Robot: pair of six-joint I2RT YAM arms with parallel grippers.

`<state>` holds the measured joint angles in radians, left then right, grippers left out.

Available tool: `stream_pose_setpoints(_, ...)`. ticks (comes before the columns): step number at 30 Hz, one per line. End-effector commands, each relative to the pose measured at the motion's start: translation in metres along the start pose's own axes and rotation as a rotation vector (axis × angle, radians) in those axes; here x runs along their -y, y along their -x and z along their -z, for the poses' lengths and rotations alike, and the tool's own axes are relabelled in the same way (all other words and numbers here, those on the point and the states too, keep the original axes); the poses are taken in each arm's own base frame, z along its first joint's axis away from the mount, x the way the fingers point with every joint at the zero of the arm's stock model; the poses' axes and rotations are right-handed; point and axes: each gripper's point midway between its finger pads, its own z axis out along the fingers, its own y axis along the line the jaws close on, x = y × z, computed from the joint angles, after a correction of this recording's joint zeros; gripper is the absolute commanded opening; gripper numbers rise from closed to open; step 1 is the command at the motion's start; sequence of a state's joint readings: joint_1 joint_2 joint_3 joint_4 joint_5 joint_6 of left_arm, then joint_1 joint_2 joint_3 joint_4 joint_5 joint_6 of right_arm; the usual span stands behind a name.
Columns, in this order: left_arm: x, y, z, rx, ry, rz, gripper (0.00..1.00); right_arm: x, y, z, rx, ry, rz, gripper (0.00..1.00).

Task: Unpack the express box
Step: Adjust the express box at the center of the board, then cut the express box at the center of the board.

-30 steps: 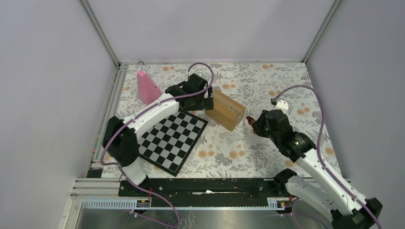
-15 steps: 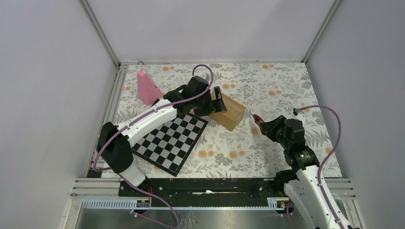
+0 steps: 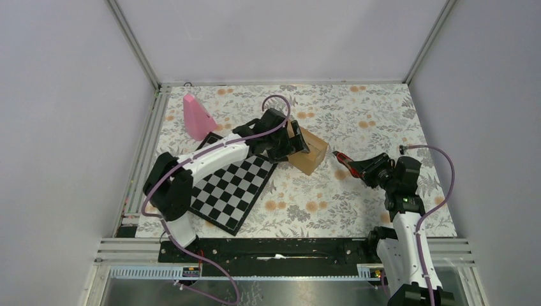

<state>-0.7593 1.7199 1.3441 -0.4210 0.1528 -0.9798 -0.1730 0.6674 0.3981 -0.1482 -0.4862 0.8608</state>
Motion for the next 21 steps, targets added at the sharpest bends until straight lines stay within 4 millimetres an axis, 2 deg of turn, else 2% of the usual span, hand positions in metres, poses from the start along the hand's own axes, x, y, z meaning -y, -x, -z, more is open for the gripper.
stream_pose_setpoints(1,0.011,0.028,-0.013,0.077,-0.021,0.090,0.97,-0.022,0.007,0.008,0.005,0.061,0.067,0.00)
stream_pose_setpoints(4,0.003,0.039,-0.023,0.094,0.001,0.162,0.97,-0.027,0.005,0.010,-0.012,0.078,0.087,0.00)
stream_pose_setpoints(9,0.007,0.054,-0.034,0.130,-0.003,0.203,0.97,-0.041,0.004,0.017,-0.035,0.122,0.136,0.00)
stream_pose_setpoints(21,0.022,0.065,-0.028,0.154,-0.030,0.216,0.96,-0.058,0.017,0.005,-0.026,0.191,0.095,0.00)
